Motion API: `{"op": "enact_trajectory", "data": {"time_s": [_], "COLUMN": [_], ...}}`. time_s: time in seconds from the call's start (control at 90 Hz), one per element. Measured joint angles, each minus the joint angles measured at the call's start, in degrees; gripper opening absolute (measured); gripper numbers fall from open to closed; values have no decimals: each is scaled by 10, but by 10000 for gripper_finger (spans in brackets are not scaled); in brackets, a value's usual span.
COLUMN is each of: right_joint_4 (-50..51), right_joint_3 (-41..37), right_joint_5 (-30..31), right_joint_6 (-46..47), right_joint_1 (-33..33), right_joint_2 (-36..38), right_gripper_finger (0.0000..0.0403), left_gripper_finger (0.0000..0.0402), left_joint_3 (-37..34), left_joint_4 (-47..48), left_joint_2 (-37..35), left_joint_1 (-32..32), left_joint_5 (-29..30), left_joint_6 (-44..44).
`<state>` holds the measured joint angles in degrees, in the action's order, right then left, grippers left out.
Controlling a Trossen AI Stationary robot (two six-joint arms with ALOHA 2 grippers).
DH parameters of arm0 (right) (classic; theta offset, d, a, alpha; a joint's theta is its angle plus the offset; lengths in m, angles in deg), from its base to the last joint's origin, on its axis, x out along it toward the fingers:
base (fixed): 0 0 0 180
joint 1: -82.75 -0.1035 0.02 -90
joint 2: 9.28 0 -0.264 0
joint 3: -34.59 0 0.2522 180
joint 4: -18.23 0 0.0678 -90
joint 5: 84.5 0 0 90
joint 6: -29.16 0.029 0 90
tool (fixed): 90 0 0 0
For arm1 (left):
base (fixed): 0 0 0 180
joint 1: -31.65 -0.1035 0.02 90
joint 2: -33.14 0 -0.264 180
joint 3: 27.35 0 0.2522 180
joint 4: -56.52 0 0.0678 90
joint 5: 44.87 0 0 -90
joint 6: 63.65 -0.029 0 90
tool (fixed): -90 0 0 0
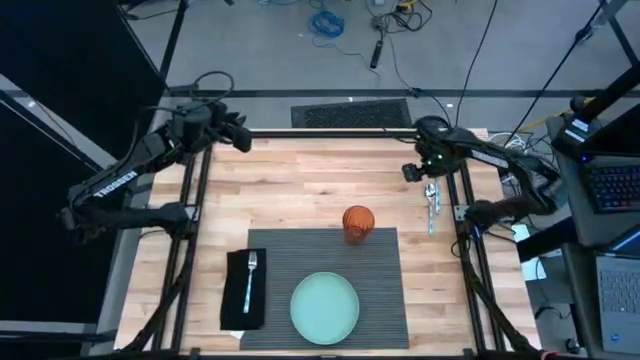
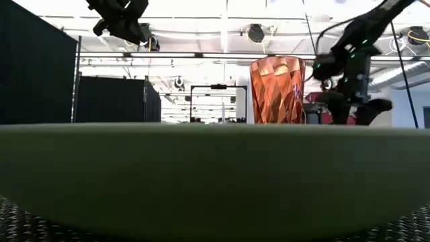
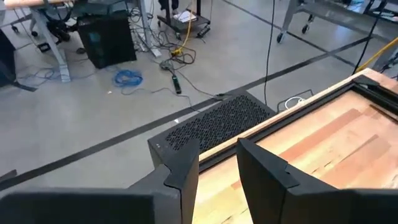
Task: Set table place
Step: Put the blue knife on the gray mat to the right of the green plate
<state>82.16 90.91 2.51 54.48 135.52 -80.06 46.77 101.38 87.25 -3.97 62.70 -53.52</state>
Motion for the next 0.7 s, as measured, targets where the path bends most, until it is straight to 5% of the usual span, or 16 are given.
{"op": "enact_trajectory", "data": {"time_s": [0.222, 0.7], "right_joint_4": [29, 94], "right_joint_3": [-58, -63], "right_joint_5": [27, 94], "right_joint_6": [102, 161], "right_joint_1": [0, -22], "right_joint_2": [97, 109], "right_gripper_finger": [254, 202], "left_gripper_finger": [93, 93], "left_joint_3": [0, 0], "left_joint_4": [-10, -16], "left_joint_2": [0, 0], "left_joint_1": [0, 0], "left_joint_5": [0, -26], "left_joint_6": [1, 16]}}
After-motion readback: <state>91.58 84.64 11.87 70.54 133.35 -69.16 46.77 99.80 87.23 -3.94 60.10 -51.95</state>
